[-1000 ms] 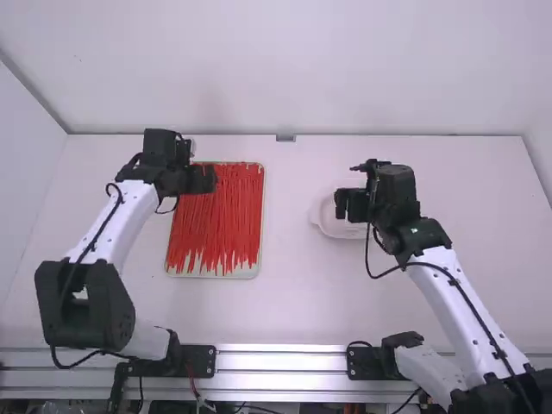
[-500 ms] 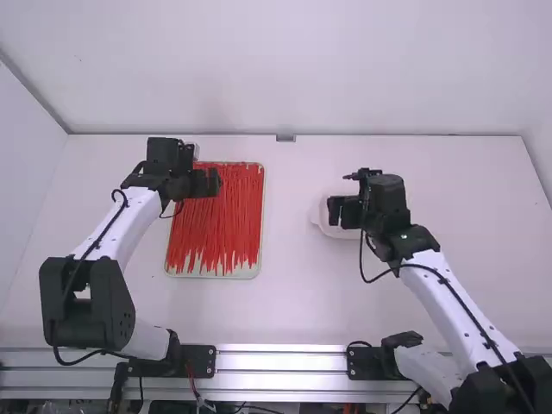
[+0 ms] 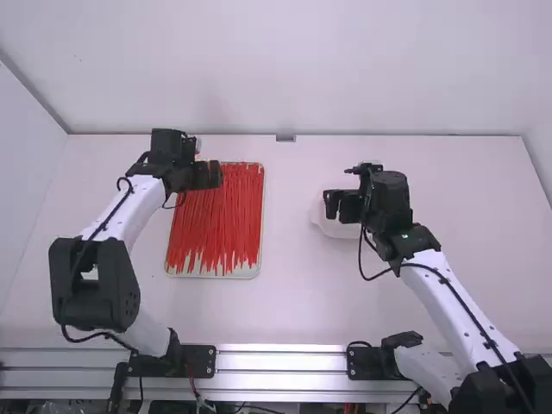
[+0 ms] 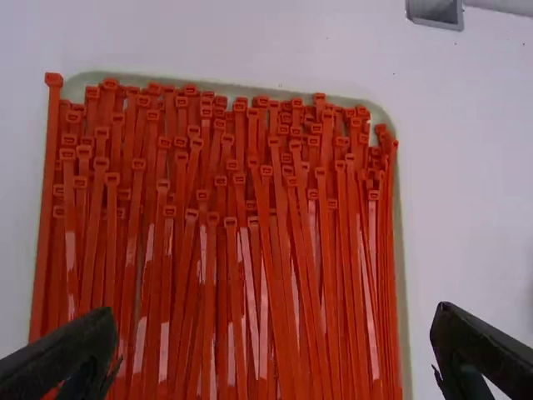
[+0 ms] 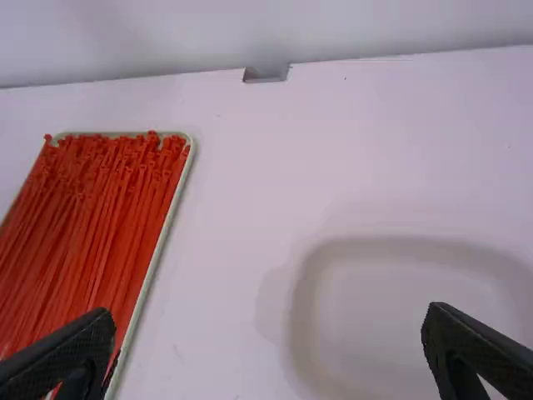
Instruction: Fasten the cable tie
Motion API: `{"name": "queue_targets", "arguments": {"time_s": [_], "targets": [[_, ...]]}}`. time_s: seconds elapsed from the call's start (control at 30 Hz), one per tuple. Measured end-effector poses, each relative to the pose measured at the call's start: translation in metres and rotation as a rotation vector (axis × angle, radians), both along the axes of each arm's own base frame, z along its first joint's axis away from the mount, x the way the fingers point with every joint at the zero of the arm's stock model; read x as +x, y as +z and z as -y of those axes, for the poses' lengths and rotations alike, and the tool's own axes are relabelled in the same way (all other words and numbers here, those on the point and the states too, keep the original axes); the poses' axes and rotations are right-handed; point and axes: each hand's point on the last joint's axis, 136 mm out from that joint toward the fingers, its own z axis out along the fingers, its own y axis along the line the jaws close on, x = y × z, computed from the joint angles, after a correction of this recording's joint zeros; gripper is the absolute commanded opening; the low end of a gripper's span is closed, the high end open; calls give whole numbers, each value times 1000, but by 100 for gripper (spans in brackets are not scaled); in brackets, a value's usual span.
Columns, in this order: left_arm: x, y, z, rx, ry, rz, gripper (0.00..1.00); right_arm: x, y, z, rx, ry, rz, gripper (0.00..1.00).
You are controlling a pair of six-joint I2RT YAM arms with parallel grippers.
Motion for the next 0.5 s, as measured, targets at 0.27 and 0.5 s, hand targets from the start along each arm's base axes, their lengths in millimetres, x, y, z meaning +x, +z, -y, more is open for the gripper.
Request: {"name": "queue_targets", "arguments": {"time_s": [0.27,0.5], "targets": [[-8,-6,1,-22,25,-50,99,3,5,-2,12,11,22,98],[-2,-2,1,-40,47,-27,99,-2,1,0,58,34,-20,98]]}}
